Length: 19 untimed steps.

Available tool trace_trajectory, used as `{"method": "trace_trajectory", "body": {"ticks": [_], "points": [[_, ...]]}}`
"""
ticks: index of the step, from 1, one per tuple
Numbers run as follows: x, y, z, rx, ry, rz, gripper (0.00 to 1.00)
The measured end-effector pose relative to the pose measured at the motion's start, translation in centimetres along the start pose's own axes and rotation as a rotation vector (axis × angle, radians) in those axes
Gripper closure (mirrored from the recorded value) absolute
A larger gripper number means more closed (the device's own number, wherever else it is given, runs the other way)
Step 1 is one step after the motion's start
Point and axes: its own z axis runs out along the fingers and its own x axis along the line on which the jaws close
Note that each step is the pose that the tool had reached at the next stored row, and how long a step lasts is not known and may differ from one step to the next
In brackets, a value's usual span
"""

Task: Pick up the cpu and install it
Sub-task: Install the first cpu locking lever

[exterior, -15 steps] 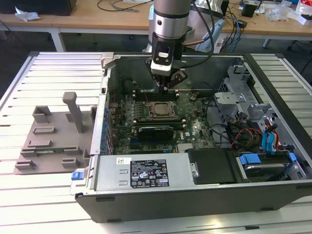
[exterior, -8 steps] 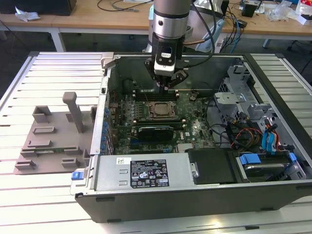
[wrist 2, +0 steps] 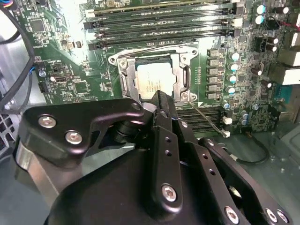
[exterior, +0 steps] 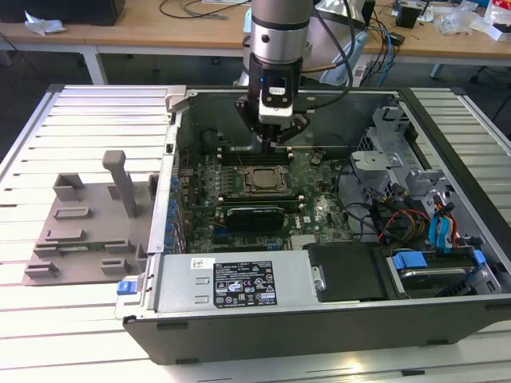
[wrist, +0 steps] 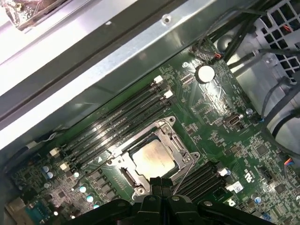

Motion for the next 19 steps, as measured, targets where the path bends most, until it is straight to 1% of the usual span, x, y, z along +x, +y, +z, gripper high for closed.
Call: {"method": "trace_trajectory", "body": {"ticks": [3, 4, 8, 12, 13, 17, 18, 19], "points": [[0.00, 0.00, 0.00, -0.0014, -0.0016, -0.040, 0.89], [0.00, 0.00, 0.00, -0.0021, -0.0024, -0.062, 0.89], [0.00, 0.00, 0.00, -0.0033, -0.0038, -0.097, 0.89], [0.00, 0.01, 0.00, -0.0048, -0.0054, -0.138, 0.89], [0.01, 0.01, 0.00, -0.0055, -0.0061, -0.159, 0.89], [0.01, 0.01, 0.00, -0.0067, -0.0076, -0.196, 0.89], [0.01, 0.01, 0.00, -0.0071, -0.0081, -0.210, 0.89], [0.01, 0.01, 0.00, -0.0080, -0.0091, -0.236, 0.89]]}}
